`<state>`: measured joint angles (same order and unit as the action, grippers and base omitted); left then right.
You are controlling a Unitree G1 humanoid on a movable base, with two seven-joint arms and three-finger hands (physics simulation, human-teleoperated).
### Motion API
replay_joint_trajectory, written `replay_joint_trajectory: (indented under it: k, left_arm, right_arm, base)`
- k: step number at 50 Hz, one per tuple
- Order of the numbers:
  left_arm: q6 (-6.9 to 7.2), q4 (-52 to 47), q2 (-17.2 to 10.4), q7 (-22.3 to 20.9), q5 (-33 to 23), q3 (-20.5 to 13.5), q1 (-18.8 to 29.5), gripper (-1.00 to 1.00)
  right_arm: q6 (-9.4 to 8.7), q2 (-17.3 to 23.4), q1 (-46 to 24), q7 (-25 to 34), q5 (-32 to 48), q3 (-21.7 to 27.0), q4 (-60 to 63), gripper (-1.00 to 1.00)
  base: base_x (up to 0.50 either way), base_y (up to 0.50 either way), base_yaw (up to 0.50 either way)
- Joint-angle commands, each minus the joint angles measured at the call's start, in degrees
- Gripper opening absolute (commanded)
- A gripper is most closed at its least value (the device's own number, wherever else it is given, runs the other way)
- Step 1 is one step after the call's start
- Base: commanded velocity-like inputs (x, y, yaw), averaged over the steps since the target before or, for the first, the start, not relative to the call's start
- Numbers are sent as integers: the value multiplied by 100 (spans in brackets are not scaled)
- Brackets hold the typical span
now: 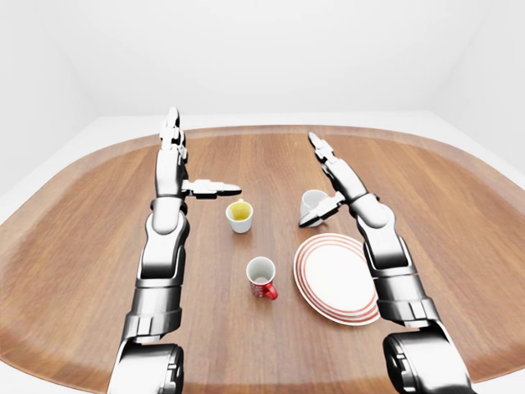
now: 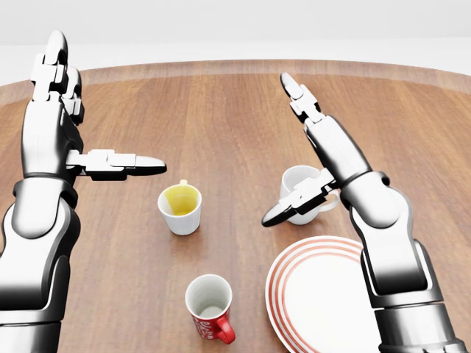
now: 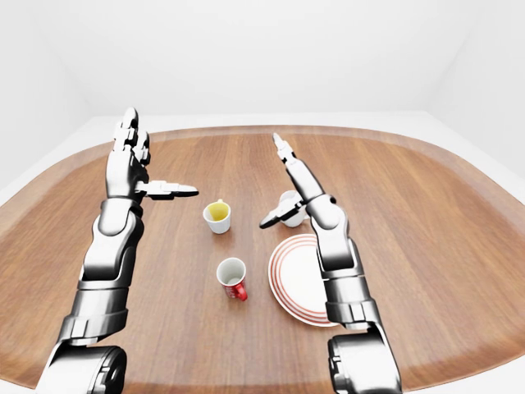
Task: Pick up the red mug and put it on the plate
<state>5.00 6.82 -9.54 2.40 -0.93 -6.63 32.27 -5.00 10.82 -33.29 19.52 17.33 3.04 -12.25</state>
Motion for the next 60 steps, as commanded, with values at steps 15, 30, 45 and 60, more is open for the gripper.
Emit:
replay_joint_trajectory:
  k: [15, 30, 45, 60]
  left_arm:
    - [0, 60, 3, 0, 2, 2, 16, 100]
    - [0, 85, -11, -2, 10, -10, 34, 100]
    - [0, 85, -21, 5, 17, -14, 21, 100]
    - [0, 78, -25, -1, 17, -15, 14, 100]
  right_arm:
    - [0, -296, -113, 490, 872, -298, -556, 100]
    - [0, -496, -191, 521, 1193, -445, -1044, 100]
    - [0, -636, -272, 410, 1336, -531, -1546, 100]
    - [0, -797, -349, 313, 1472, -626, -2016, 100]
  base:
    - [0, 0, 0]
    - [0, 0, 0]
    - [0, 0, 0]
    - [0, 0, 0]
